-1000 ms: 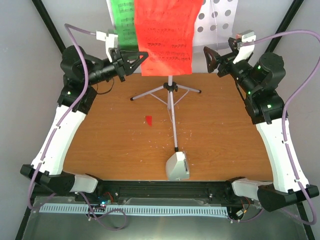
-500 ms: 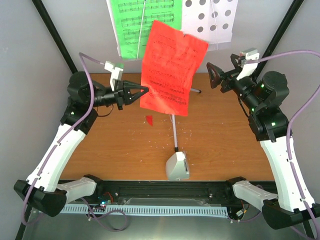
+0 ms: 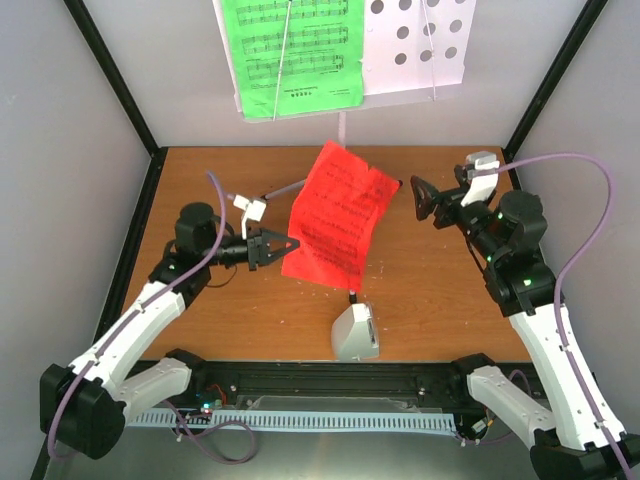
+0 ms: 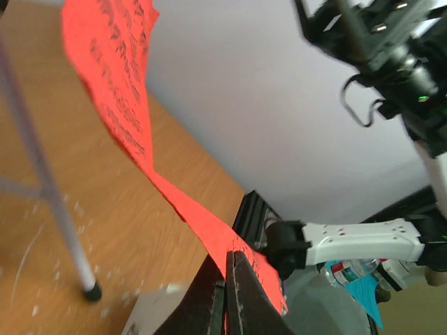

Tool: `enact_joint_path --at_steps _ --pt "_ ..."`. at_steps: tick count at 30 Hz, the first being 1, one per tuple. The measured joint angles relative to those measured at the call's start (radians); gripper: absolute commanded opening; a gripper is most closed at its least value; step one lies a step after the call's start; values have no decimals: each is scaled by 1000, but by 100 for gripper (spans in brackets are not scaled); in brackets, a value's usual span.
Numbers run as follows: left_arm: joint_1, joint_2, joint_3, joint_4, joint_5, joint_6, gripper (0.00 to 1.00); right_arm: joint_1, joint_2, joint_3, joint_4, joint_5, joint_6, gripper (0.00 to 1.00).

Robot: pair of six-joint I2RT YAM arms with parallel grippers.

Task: Pack up the instrument practice props

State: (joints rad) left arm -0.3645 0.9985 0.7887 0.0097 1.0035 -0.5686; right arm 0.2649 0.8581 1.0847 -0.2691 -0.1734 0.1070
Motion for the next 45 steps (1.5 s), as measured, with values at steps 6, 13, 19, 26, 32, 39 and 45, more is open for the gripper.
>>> enact_joint_path --at_steps 6,13,19,26,32,39,45 --pt "0 -26 -179 3 -122 -56 0 0 -40 -108 4 8 33 100" --pt "0 -26 -277 14 -279 -141 0 0 -42 -146 19 6 51 100" --pt "13 -26 -346 20 -379 -182 0 0 -42 -166 27 3 67 100" --pt "29 -24 -422 35 -470 -214 0 0 -42 -174 27 2 76 100" --pt "42 74 -441 129 -517 -227 0 0 -32 -185 38 -6 90 100" --pt "45 191 -441 200 -513 -231 9 0 -21 -188 41 -14 94 100" --pt "45 144 -439 148 -578 -216 98 0 -20 -190 41 -14 93 100"
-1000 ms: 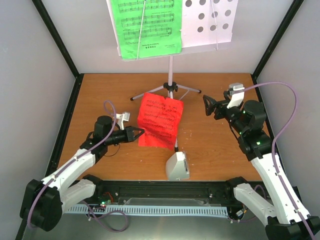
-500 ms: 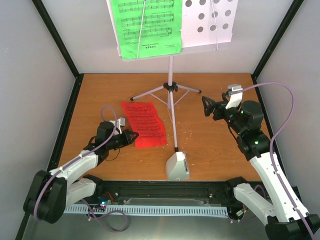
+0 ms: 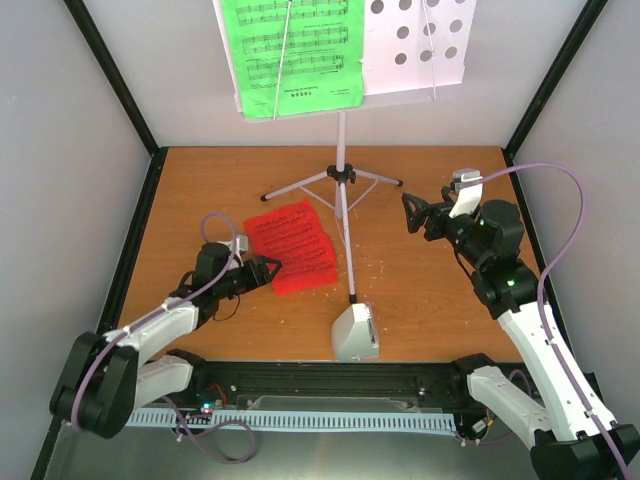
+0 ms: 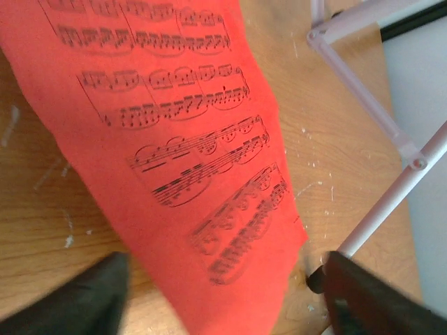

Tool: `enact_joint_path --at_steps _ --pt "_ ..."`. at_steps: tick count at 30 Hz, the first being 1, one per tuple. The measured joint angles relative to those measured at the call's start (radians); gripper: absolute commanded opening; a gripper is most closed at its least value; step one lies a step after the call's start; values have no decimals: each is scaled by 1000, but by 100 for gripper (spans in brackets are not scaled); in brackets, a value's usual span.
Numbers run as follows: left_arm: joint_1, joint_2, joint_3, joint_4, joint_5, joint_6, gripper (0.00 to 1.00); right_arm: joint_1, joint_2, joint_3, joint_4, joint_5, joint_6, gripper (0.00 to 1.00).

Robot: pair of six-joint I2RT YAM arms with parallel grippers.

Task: Pack up the instrument practice props

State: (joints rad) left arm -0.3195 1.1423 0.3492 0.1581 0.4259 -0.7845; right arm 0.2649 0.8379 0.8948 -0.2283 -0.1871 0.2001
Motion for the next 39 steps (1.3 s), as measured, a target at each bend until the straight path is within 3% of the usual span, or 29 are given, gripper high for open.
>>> enact_joint_path --at_steps 4,8,12,15,22,29,39 --pt "1 -116 34 -94 -91 18 99 0 8 8 -3 -8 1 100" --pt "7 -213 161 -176 -168 86 100 0 32 63 -9 -37 12 100" --pt "73 -257 331 -219 -159 156 100 0 69 169 -8 -100 39 100" --pt "159 -272 428 -230 -101 185 99 0 117 286 -15 -172 72 97" --pt "322 -192 724 -274 183 214 100 7 306 586 -81 -355 138 92" --pt "349 -90 956 -293 391 210 100 101 483 793 -124 -432 183 90" --pt "351 -35 1060 -399 509 254 92 145 679 1062 -188 -404 202 83"
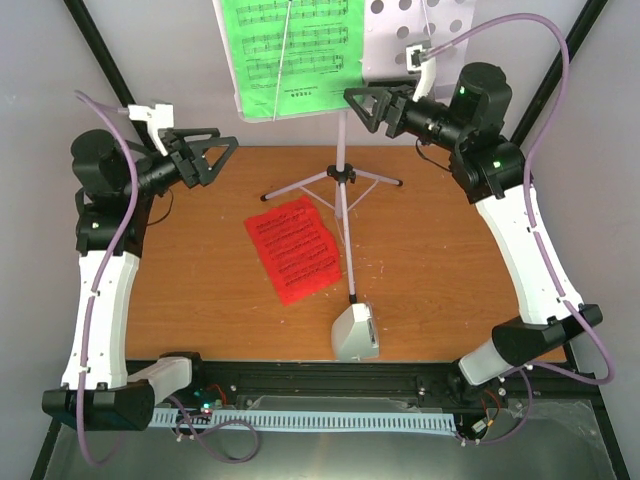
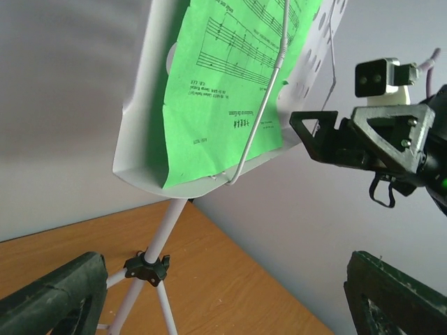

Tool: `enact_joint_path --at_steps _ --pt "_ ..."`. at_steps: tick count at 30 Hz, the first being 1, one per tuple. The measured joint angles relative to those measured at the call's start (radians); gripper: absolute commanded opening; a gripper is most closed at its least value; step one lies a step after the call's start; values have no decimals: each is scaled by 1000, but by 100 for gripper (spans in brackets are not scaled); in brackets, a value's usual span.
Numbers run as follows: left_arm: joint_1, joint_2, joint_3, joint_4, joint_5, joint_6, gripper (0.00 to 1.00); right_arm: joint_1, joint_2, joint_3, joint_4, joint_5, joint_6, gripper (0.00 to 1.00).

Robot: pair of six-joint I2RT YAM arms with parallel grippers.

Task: Pack up the instrument practice props

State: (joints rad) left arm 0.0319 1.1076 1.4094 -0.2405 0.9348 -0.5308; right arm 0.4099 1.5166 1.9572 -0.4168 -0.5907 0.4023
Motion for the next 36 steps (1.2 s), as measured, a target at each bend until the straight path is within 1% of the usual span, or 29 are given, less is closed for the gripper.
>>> enact_joint_path --at_steps 2,5,7,13,27,36 --pt "0 17 16 -1 20 2 90 2 22 38 -21 16 3 80" --pt "0 37 29 3 49 3 89 3 54 95 -57 45 7 73" --pt "0 47 32 5 68 2 89 3 75 130 -81 62 13 70" --pt "0 66 40 9 92 3 89 5 116 189 -139 91 27 69" --pt "0 84 53 15 105 3 89 14 127 196 -164 103 50 59" --pt "0 84 54 16 106 3 89 21 130 195 -163 103 61 57"
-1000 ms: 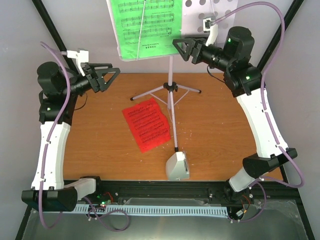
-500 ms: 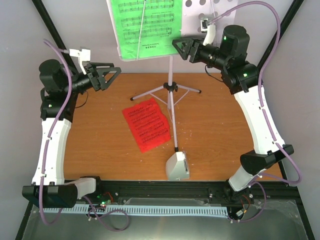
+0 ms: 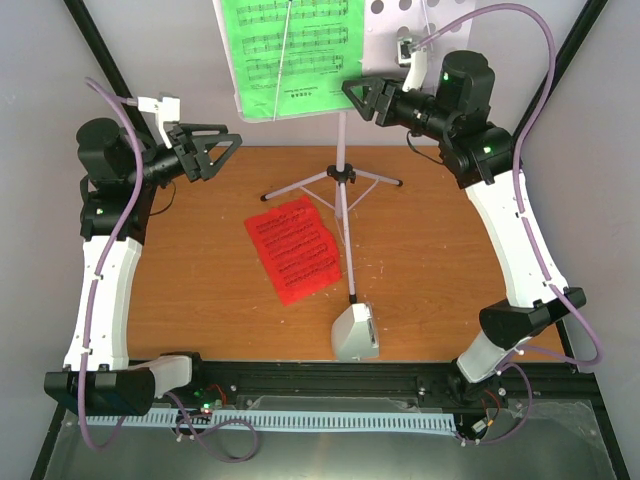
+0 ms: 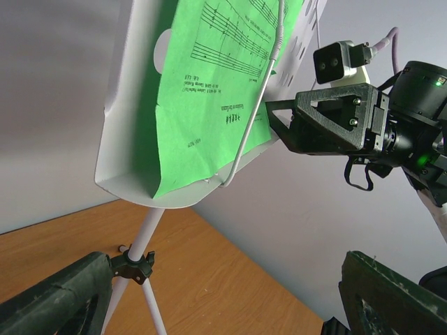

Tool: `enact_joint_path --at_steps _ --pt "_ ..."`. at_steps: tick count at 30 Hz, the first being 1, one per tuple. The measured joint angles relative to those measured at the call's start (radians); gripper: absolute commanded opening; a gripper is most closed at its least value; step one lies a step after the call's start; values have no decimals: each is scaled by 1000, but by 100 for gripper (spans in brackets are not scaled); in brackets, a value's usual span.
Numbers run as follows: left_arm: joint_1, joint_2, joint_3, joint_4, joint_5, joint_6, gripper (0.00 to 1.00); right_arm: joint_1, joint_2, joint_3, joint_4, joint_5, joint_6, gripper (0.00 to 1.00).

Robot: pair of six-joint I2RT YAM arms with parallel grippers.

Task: Pack up the instrument practice props

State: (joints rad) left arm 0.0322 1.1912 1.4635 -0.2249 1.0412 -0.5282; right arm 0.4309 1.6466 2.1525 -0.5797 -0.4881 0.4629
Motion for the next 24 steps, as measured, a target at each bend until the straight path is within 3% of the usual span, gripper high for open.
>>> enact_joint_path --at_steps 24 --pt "0 -3 4 0 0 0 89 4 5 -61 135 -29 103 40"
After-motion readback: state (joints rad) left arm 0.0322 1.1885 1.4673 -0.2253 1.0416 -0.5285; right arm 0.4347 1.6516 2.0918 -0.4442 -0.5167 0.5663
